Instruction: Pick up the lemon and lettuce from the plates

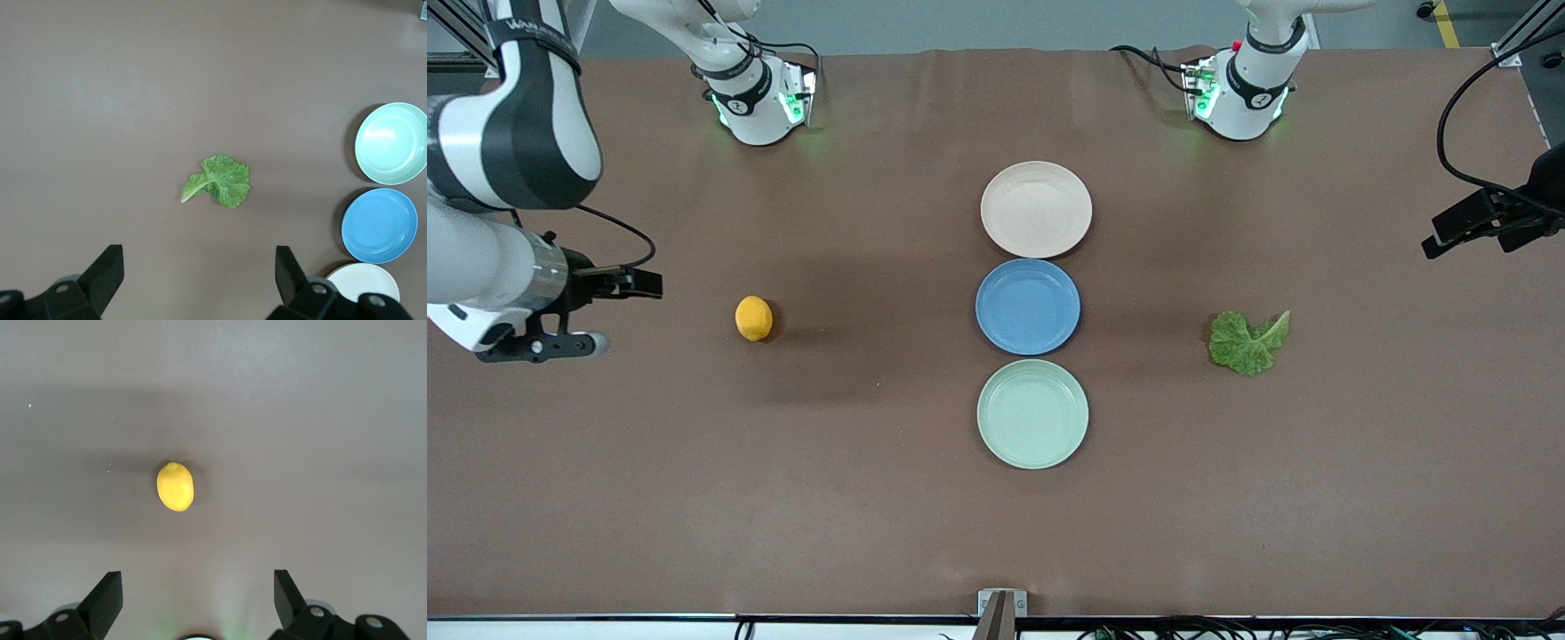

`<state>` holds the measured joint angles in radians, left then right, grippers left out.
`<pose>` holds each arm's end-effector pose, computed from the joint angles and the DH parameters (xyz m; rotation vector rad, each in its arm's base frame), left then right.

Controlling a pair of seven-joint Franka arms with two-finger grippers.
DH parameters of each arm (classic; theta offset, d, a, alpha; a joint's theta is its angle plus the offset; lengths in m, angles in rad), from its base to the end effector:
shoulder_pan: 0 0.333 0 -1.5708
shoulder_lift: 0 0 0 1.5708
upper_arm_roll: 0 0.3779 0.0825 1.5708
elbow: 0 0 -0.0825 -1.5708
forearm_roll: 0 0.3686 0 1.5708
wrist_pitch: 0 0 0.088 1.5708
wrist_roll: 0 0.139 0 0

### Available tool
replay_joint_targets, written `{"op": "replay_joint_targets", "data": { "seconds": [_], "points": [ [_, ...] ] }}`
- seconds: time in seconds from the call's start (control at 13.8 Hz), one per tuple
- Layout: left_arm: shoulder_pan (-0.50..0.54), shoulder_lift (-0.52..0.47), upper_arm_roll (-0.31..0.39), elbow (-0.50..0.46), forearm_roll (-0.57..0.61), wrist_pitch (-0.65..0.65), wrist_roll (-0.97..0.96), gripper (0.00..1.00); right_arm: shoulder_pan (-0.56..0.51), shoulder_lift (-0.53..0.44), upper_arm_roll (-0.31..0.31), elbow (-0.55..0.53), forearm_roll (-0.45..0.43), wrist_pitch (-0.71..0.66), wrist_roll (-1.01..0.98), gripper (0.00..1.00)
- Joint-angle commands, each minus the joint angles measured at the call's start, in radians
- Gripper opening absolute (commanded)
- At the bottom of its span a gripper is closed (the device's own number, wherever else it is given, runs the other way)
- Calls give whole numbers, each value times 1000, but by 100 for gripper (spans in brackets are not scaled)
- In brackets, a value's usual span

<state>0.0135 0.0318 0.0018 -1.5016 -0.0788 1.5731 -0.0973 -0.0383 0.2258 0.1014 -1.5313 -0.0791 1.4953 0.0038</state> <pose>0.5533 -0.0025 0.6693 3.0561 0.1701 0.0558 0.5913 0.0197 0.5394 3.0495 0.0977 -0.3967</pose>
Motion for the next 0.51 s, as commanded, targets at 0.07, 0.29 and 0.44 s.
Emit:
{"op": "replay_joint_targets", "data": {
  "seconds": [0.07,0.29,0.44],
  "points": [
    [-1,2,-3,17,13,-19,11,100,103,-71,-117,-16,12,-37,-16,100],
    [-1,2,-5,17,13,-19,10,100,100,-83,-117,-18,13,-37,-15,100],
    [-1,2,-3,17,13,-19,10,100,98,-82,-117,-15,13,-37,-15,100]
  ]
}}
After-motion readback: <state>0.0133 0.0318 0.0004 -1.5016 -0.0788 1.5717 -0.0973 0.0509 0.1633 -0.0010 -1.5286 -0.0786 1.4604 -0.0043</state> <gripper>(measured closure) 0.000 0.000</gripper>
